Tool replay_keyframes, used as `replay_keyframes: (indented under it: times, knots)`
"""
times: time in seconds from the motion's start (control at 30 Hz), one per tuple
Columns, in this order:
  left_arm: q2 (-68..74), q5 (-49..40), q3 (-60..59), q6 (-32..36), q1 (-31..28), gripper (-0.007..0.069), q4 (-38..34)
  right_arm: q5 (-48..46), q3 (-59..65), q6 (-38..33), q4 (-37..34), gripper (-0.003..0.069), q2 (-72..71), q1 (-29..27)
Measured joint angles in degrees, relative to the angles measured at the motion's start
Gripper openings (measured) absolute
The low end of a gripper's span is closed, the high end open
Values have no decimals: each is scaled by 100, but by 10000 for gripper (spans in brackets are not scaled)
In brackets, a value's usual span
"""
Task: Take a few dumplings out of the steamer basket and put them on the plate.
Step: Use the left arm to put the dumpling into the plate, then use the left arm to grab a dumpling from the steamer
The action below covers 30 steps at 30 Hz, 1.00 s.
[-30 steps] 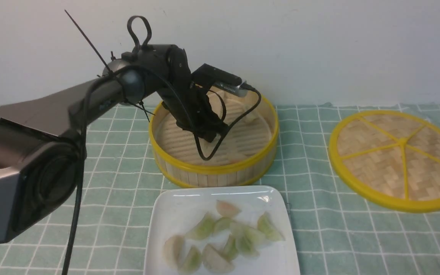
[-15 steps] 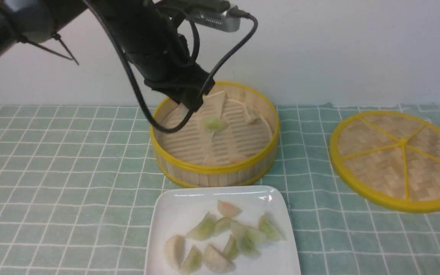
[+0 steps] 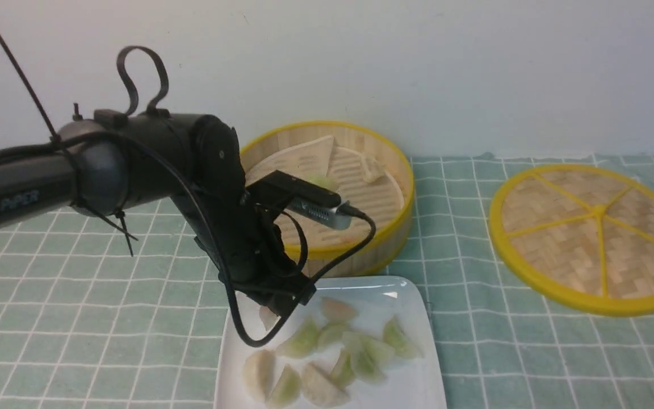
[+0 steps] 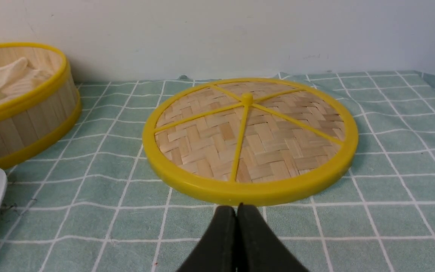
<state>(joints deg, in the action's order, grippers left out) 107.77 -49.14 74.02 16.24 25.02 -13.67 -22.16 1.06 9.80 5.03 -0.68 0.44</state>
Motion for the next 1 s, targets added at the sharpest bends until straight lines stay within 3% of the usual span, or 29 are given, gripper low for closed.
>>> replay_keyframes:
  times: [0.13, 0.17, 0.23, 0.33, 0.43, 0.67, 1.0]
  knots:
    - [194, 125, 0, 0, 0, 304, 2, 0, 0, 5, 0, -15, 0, 0]
    - [205, 125, 63, 0, 0, 384, 7, 0, 0, 5, 0, -15, 0, 0]
    - [212, 106, 347, -65, 0, 475, 7, 0, 0, 5, 0, -15, 0, 0]
    - [212, 116, 943, -273, 0, 519, 7, 0, 0, 5, 0, -15, 0, 0]
    - [212, 220, 1563, -515, 0, 510, 103, 0, 0, 5, 0, -15, 0, 0]
    - [1100, 57, 3809, -900, -214, 384, 453, 0, 0, 5, 0, -15, 0, 0]
    - [2876, -71, 5222, -623, -219, 403, 1125, 0, 0, 5, 0, -15, 0, 0]
